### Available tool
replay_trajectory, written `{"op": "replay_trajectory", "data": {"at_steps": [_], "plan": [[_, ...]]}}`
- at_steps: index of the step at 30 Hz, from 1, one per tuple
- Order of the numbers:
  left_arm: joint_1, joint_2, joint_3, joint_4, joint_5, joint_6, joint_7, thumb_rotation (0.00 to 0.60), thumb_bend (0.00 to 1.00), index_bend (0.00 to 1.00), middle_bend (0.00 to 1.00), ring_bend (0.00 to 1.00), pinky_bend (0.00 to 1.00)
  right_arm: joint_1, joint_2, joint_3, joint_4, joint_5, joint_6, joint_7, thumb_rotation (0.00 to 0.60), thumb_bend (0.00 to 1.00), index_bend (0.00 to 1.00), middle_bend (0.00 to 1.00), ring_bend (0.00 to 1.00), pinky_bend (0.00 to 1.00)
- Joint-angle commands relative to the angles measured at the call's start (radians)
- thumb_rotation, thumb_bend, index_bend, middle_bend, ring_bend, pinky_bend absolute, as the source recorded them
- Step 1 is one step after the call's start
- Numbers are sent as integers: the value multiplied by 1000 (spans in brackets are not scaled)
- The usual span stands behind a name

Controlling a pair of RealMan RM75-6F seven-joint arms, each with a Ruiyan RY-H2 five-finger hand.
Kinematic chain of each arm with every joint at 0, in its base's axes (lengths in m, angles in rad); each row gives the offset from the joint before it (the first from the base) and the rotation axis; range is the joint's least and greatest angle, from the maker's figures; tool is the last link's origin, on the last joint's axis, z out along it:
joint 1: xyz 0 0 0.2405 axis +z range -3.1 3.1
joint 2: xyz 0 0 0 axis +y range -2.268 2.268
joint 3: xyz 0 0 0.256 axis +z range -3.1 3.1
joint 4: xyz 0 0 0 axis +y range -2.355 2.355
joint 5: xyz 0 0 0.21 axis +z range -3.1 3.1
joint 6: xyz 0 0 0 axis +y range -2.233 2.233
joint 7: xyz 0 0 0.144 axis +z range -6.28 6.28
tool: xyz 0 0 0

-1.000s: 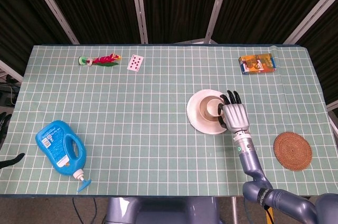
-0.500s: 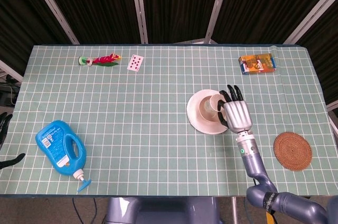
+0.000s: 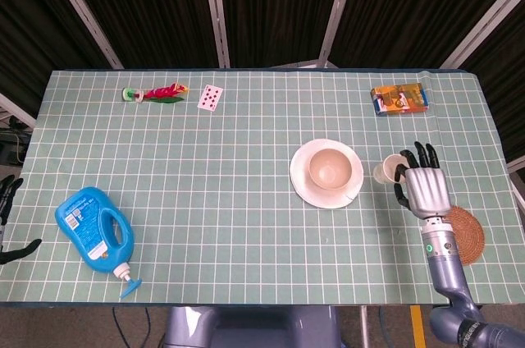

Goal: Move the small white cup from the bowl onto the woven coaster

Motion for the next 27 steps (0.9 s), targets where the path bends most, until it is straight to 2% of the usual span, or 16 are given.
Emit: {"op": "replay_trajectory", "data": {"at_steps": [1, 7, 16, 19, 21, 23, 27], "plan": [[-1, -2, -1, 0, -4, -2, 5, 600, 0, 0, 0, 0, 0, -10, -22, -15, 45, 20, -27, 27, 600, 457, 635, 195, 0, 0], [-3, -2, -2, 3, -10, -7, 4, 600, 0, 0, 0, 0, 0, -4, -55, -19, 99, 34, -54, 38, 600, 452, 634, 195, 0, 0], [-3, -1, -2, 5, -9, -7, -1, 600, 0, 0, 0, 0, 0, 8, -62, -33, 100, 71, -101, -16, 600, 424, 635, 195, 0, 0], [-3, -1, -2, 6, -9, -8, -1, 600, 0, 0, 0, 0, 0, 8, -58, -36, 97, 70, -104, -18, 600, 368, 634, 190, 0, 0], [-3, -1, -2, 6, -7, -7, -1, 600, 0, 0, 0, 0, 0, 7, -46, -37, 85, 69, -110, -8, 600, 321, 627, 149, 0, 0], [-2, -1, -1, 6, -5, -5, -1, 600, 0, 0, 0, 0, 0, 6, -36, -39, 73, 66, -115, 0, 600, 280, 568, 88, 0, 0], [-2, 0, -2, 6, -6, -5, -4, 600, 0, 0, 0, 0, 0, 1, -16, -44, 47, 64, -114, 1, 600, 187, 324, 2, 0, 0]]}}
